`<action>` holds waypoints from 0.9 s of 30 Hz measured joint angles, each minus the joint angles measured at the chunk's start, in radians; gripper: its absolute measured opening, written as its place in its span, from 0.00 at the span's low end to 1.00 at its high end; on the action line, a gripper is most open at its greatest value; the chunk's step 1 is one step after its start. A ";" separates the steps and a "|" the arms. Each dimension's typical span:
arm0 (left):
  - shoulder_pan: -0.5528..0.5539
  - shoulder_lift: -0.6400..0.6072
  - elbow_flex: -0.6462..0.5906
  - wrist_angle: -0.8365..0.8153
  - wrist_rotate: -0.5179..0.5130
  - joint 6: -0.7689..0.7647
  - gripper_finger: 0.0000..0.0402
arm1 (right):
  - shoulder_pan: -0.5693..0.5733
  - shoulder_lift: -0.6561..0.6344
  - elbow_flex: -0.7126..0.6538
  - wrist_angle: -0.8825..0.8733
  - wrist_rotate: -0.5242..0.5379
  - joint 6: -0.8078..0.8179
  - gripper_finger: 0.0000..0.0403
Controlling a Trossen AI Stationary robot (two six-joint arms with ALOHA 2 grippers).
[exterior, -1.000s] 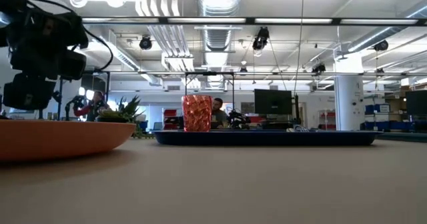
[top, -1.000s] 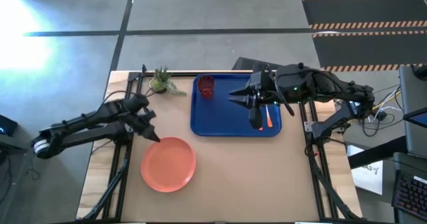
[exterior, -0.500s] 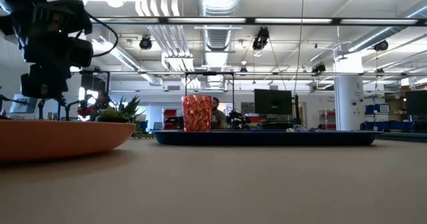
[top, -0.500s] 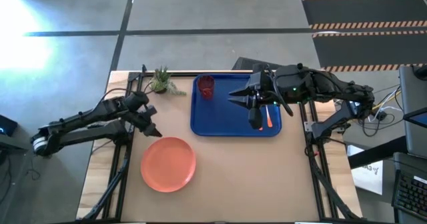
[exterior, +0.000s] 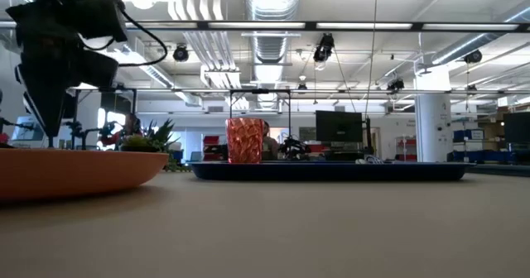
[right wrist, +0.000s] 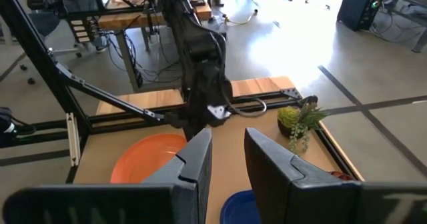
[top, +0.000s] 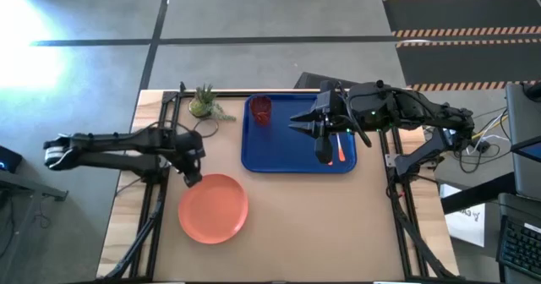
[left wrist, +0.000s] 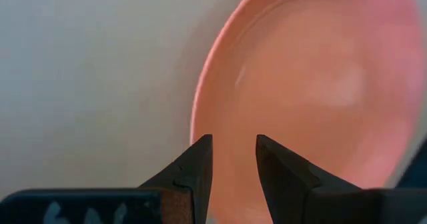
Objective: Pick and place plate/cup/fork/spoon on tray
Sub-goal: Put the plate on the center of the serving tray
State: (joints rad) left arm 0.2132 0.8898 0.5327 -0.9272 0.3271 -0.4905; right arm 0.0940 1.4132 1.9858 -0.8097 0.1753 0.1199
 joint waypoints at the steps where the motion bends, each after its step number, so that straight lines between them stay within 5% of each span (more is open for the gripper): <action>1: -0.006 0.018 0.000 0.000 -0.008 0.000 0.24 | 0.000 0.000 0.000 0.000 0.000 0.002 0.20; 27: -0.018 0.338 -0.018 0.165 0.007 0.000 0.24 | 0.000 0.003 -0.004 -0.001 -0.001 0.003 0.20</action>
State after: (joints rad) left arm 0.1951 1.2281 0.5143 -0.7627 0.3344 -0.4904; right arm 0.0940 1.4166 1.9820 -0.8104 0.1745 0.1230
